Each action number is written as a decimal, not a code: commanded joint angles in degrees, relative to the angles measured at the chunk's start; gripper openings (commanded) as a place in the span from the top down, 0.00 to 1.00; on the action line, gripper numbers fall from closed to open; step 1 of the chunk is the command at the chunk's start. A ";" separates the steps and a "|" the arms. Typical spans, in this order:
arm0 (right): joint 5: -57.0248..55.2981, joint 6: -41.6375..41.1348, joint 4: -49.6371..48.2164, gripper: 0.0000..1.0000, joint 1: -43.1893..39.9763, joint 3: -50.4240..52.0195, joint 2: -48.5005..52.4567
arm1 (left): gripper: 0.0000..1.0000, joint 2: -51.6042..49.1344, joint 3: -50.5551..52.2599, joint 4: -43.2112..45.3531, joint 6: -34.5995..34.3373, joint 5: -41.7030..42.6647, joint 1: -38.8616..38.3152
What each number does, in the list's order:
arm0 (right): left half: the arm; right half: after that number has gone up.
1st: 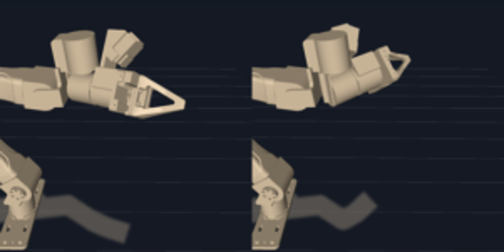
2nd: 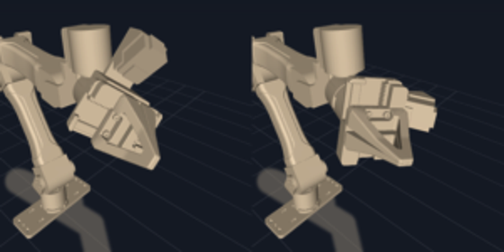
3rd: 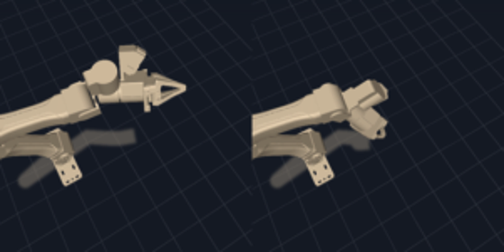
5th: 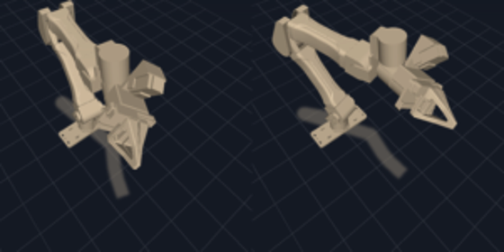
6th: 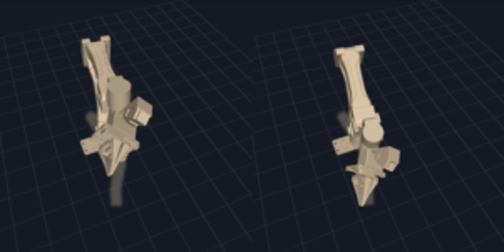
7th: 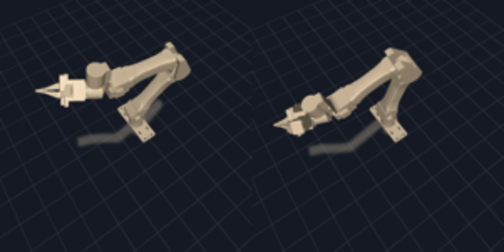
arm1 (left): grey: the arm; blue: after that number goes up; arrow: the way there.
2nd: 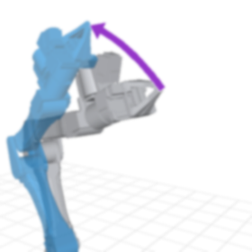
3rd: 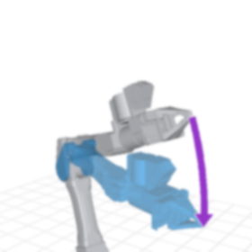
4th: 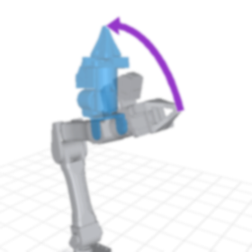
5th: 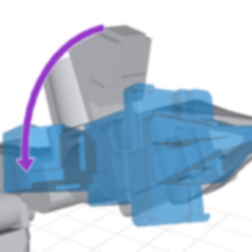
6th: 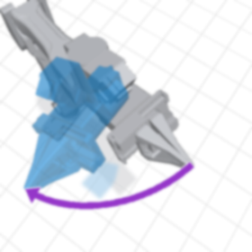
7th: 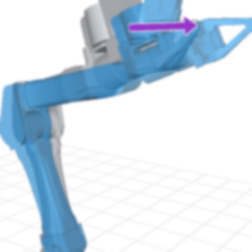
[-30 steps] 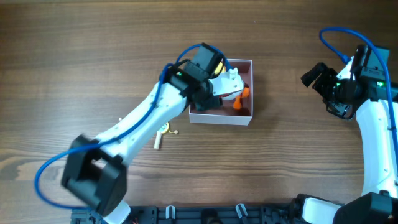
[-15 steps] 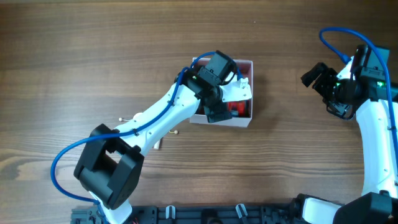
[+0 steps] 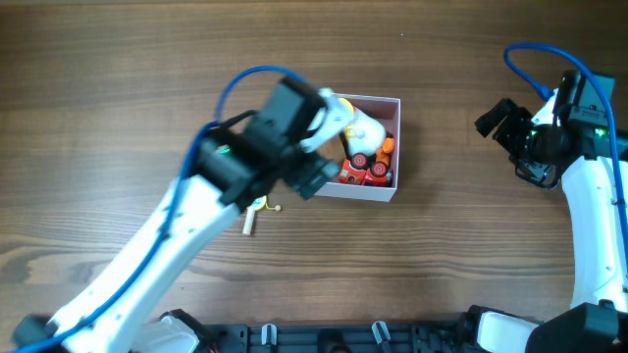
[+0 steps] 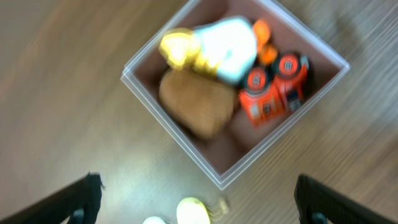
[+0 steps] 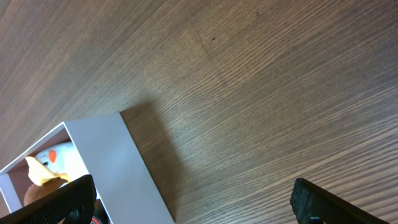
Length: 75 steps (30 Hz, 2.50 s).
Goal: Pack container
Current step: 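Carry the red truck into the box and open the left gripper, then grasp the yellow cat rattle drum by its handle with the left gripper, then place the cat rattle into the box and withdraw the left gripper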
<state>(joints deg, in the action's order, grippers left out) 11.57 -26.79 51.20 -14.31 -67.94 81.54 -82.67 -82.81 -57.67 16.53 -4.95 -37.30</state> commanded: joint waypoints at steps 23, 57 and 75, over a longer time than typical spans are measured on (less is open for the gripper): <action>0.55 -0.39 -0.20 0.00 0.04 0.17 -0.11 | 0.32 -10.49 34.32 10.38 -36.26 4.07 11.17; 0.55 -0.39 -0.20 0.00 0.04 0.17 -0.11 | 0.96 -13.31 -5.46 -1.40 5.18 9.03 0.76; 0.55 -0.39 -0.20 0.00 0.04 0.17 -0.11 | 0.00 -18.82 -14.75 -7.02 -6.45 15.06 2.05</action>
<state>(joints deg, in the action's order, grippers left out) 11.60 -26.79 51.16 -14.31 -67.90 81.54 -108.73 -92.25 -59.57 12.43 9.10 -36.23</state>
